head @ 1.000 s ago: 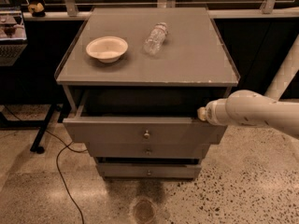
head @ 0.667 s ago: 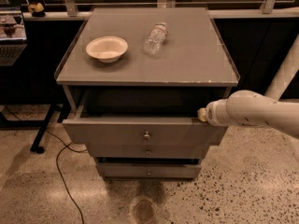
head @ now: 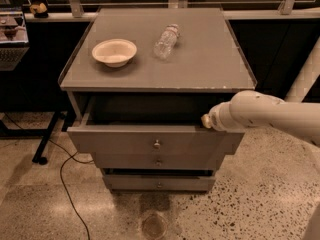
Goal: Open top drawer
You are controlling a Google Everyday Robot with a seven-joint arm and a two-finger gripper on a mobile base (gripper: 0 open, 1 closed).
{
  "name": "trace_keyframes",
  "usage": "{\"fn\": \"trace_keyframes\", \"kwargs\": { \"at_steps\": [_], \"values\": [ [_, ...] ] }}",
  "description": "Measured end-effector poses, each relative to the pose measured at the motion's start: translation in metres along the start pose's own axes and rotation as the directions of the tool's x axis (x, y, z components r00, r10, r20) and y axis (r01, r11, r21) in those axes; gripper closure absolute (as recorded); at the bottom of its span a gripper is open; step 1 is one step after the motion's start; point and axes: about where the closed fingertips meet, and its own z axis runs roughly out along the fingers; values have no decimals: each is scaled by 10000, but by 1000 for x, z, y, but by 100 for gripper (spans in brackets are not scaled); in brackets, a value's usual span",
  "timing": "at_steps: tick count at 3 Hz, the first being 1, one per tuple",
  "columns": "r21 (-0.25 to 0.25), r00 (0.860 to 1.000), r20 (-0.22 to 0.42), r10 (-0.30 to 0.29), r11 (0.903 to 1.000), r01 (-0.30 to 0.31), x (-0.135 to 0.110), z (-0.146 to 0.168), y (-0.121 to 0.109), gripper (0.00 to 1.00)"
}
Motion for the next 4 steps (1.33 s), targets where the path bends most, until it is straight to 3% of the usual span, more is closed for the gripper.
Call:
{"fn": "trace_keyframes", "kwargs": {
  "at_steps": [1, 4],
  "values": [
    [-830, 9887, -571, -1384, 9876, 1334, 10, 5, 19, 100],
    [-1179, 9867, -978, -1296, 9860, 1178, 29, -1, 16, 100]
  ]
}}
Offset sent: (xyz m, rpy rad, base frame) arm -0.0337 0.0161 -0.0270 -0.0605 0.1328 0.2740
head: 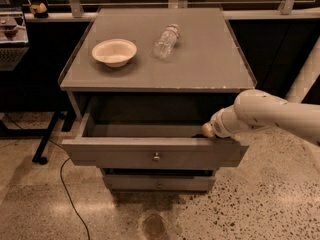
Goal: Open top drawer
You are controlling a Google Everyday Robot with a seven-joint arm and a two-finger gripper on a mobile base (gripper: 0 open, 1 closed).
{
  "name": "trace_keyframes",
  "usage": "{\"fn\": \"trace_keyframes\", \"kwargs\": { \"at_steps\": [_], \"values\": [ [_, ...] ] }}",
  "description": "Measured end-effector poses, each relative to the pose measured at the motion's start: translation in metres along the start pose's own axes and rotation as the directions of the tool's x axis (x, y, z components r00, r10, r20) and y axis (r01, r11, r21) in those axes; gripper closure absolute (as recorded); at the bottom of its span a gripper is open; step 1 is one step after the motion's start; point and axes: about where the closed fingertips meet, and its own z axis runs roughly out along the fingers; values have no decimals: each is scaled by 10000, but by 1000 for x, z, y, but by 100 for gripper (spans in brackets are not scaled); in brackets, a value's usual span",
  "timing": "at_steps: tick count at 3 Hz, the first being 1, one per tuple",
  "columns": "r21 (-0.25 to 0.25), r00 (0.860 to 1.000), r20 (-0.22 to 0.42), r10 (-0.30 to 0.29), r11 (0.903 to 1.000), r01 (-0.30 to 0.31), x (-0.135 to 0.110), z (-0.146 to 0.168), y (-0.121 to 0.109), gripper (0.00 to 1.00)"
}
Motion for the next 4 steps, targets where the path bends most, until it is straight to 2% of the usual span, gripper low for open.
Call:
{"fn": "trace_keyframes", "kwargs": {
  "at_steps": [1, 2, 3, 4],
  "values": [
    [-304, 9965, -442, 708, 9969, -722, 32, -21, 3, 100],
    [-309, 9964, -451, 716, 9969, -730, 32, -21, 3, 100],
    [-583, 9928, -864, 827, 9944, -880, 58, -42, 9, 100],
    [-682, 9914, -1019, 817, 9937, -889, 65, -49, 11, 100]
  ]
}}
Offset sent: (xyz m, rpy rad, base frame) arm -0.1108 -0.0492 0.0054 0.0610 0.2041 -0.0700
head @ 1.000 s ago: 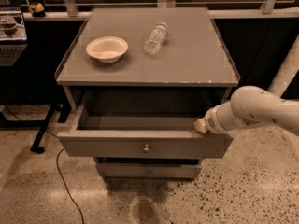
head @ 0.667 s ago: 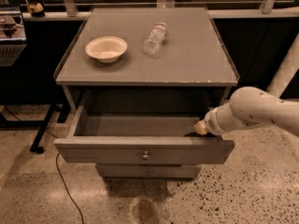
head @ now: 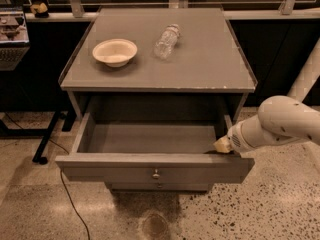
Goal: Open top drawer
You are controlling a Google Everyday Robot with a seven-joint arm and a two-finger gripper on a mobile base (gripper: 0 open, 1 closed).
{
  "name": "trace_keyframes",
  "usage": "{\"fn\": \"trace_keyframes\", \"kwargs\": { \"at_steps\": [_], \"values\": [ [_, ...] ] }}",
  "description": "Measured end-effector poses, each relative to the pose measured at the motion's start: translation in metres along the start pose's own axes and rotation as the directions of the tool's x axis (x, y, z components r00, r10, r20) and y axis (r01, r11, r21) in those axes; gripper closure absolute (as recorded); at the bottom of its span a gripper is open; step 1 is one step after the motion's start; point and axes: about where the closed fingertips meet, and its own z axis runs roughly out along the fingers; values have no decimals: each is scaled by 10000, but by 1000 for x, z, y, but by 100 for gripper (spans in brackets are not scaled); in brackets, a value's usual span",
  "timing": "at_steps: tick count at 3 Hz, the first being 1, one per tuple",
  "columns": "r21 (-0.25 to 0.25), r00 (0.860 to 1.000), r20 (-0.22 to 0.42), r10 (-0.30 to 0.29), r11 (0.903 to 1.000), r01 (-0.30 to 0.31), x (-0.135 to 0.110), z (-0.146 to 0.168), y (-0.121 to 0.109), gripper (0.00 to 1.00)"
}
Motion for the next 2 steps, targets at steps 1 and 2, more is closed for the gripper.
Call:
{"fn": "trace_keyframes", "kwargs": {
  "at_steps": [1, 2],
  "values": [
    [-261, 9994, -320, -89, 9996, 81, 18, -13, 5, 100],
    [-313, 9992, -382, -109, 9995, 97, 20, -14, 6, 100]
  ]
}}
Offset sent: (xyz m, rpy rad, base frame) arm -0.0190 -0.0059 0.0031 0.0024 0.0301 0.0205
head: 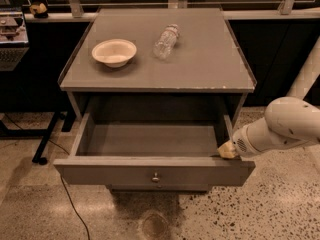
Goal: Open top drawer
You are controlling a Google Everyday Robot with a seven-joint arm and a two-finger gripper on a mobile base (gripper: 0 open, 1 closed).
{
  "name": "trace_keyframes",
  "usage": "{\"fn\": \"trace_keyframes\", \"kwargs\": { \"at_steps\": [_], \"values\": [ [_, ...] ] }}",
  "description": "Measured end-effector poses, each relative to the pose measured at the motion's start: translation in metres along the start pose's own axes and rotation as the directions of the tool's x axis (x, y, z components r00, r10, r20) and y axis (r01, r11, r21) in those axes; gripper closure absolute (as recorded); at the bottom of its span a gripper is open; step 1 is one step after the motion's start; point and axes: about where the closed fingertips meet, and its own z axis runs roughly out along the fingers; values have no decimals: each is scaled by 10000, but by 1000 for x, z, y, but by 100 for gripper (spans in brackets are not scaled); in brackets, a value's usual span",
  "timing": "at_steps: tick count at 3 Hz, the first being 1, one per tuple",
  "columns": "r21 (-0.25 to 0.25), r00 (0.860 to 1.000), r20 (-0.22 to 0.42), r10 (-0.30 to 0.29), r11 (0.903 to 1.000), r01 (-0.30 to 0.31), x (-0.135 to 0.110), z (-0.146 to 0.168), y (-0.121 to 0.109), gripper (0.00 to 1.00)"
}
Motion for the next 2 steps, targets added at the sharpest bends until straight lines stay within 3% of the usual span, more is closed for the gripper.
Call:
{"fn": "trace_keyframes", "kwargs": {
  "at_steps": [2],
  "values": [
    [-333, 9999, -97, 94, 9994, -97, 6, 7, 6, 100]
  ]
}}
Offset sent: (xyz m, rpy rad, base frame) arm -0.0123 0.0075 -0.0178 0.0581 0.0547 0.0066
